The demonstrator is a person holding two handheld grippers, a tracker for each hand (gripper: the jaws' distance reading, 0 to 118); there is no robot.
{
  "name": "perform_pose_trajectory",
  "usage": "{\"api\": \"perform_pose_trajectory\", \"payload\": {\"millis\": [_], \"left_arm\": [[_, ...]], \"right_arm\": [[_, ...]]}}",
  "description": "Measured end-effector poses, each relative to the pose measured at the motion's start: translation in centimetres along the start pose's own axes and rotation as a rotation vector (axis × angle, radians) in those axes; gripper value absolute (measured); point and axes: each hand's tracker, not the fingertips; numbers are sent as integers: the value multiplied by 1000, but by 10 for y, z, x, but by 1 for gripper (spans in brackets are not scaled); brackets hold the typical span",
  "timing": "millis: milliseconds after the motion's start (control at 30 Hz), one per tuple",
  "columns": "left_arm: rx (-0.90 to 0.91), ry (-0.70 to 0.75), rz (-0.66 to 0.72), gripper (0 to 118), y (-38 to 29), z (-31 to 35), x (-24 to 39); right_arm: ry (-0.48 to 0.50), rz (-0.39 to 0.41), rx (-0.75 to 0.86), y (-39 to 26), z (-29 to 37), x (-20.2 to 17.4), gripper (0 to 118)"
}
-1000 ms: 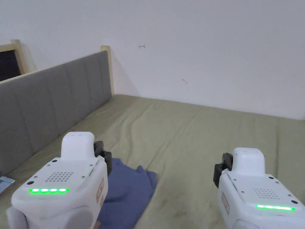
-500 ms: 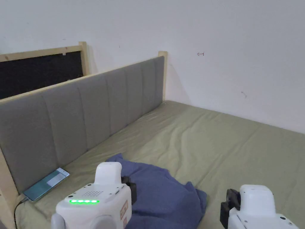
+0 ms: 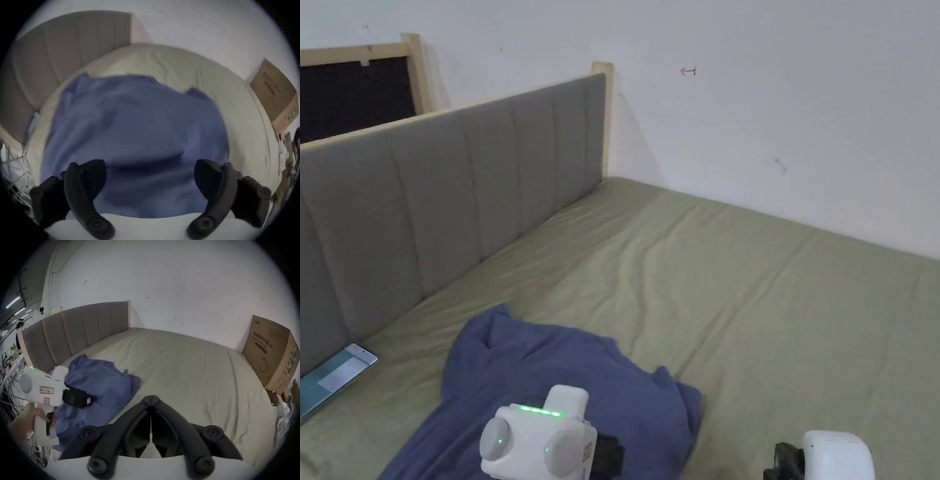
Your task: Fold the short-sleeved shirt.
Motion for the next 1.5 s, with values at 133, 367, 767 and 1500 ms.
{"api": "perform_pose_trajectory", "payload": {"millis": [133,367,767,1500], "left_arm": [[-121,29,-58,95,7,-26,9],[-76,8,93,3,16,5,-26],[20,-138,200,3,34,61,-24],[54,-786,-464,3,17,136,424]], "right_arm": [[-13,-10,-47,-3,-4,2,0],[1,-38,-38,0,1,5,0],[-73,-87,-9,1,45,39,0],[-596,-414,167,-32,200,244,0]]}}
